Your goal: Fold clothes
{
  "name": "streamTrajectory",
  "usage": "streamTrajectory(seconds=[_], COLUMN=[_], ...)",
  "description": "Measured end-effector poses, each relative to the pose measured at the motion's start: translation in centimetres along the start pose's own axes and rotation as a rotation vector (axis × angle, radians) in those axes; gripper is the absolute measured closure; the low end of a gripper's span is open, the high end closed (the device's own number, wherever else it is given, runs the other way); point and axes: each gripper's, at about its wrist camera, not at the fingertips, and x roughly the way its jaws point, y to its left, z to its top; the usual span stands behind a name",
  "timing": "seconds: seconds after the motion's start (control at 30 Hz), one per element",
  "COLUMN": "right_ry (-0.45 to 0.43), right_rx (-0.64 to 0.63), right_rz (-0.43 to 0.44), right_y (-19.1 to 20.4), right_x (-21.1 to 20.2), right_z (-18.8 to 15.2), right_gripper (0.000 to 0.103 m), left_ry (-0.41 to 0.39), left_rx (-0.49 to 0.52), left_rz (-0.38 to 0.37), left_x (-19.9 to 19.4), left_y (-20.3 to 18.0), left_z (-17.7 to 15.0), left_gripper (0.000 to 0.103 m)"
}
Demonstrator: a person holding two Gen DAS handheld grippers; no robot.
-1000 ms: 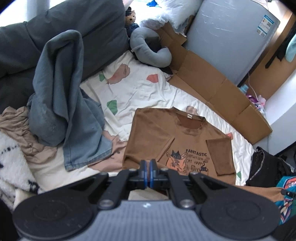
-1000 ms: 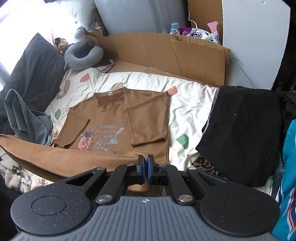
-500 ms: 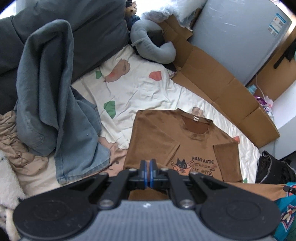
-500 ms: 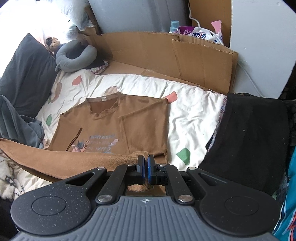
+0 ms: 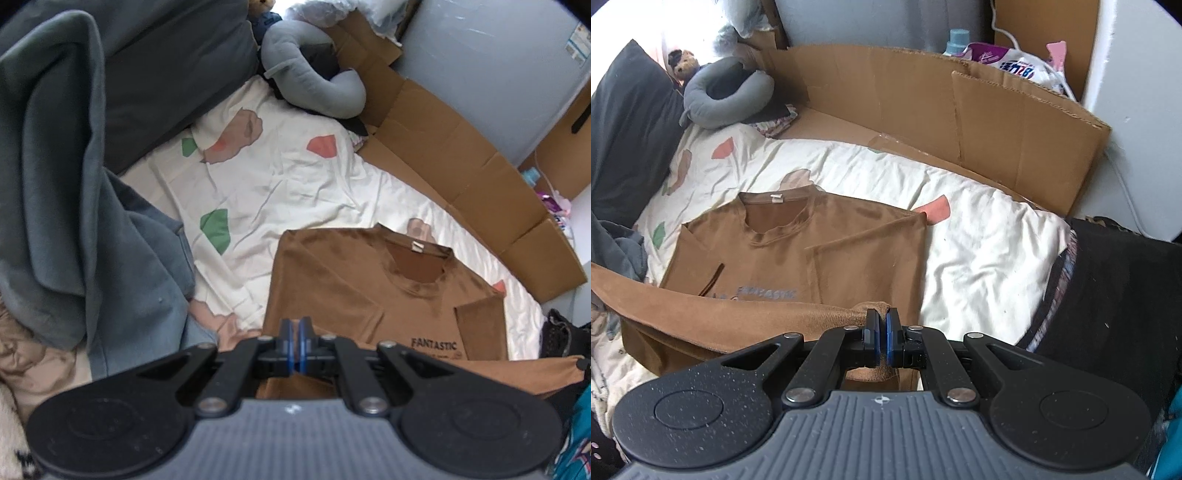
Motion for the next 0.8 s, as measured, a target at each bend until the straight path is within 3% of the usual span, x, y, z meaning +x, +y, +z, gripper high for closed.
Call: streamTrajectory(seconds=[0.8], right_ry=[0.112], right_rx=[0.033], right_rz=[-0.053], right_y=[-2.6], right_x=[16.3], right_z=[2.2], right_gripper=[0.102], left_ry=[0.097], left_rx=[0.019], left_rz=[0.009], left_x=[16.9], left_y=[2.7], left_z=[2.8], left_gripper=[0.100])
